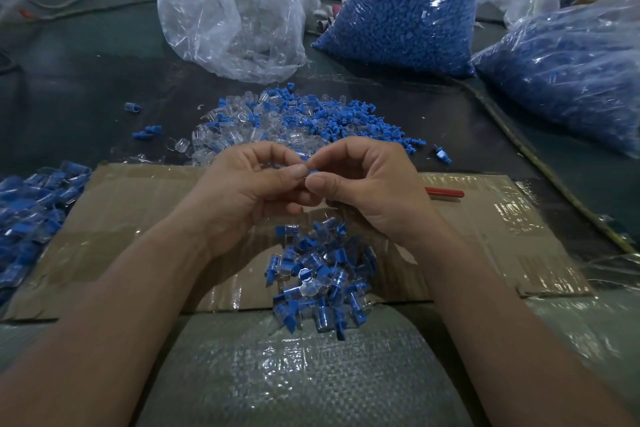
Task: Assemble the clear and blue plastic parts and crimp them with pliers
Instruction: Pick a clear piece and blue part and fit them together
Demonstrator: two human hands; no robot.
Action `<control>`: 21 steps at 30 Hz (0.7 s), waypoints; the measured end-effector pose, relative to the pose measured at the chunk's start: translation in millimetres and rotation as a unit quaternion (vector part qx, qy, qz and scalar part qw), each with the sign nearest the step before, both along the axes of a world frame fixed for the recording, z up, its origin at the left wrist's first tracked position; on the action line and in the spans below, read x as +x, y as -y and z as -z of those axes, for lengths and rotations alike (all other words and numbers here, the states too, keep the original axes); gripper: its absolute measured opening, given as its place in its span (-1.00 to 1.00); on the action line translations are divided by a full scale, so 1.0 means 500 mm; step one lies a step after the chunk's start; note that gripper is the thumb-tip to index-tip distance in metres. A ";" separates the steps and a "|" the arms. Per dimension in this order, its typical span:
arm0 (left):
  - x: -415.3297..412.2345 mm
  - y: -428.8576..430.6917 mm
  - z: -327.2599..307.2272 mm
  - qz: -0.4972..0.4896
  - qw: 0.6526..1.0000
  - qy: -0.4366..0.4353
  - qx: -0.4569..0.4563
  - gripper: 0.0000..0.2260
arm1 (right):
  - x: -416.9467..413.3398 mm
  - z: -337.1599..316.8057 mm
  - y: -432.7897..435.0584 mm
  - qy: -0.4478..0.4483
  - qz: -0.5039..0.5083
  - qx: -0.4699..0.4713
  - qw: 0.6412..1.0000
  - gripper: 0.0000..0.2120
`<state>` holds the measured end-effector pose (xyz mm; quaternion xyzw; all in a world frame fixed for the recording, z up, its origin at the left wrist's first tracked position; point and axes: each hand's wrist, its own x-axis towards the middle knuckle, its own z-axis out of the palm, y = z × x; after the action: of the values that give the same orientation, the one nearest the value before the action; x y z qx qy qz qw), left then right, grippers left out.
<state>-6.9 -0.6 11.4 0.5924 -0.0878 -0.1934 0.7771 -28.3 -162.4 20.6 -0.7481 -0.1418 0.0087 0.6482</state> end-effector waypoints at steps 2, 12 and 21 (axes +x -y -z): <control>-0.004 -0.001 0.000 -0.003 1.000 0.000 0.008 -0.86 | -0.001 -0.002 0.001 0.007 0.003 -0.007 1.000 -0.85; -0.006 -0.003 -0.002 -0.033 0.997 0.044 0.048 -0.92 | 0.001 0.002 0.001 0.021 0.003 -0.064 0.998 -0.77; -0.015 0.001 -0.004 -0.052 0.991 0.075 0.101 -0.87 | 0.005 0.012 -0.002 0.052 0.005 -0.067 0.996 -0.80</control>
<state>-14.3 -1.2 13.5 0.6847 -0.0951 -0.1158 0.7132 -26.0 -161.6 14.6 -0.7899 -0.1706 -0.0242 0.5886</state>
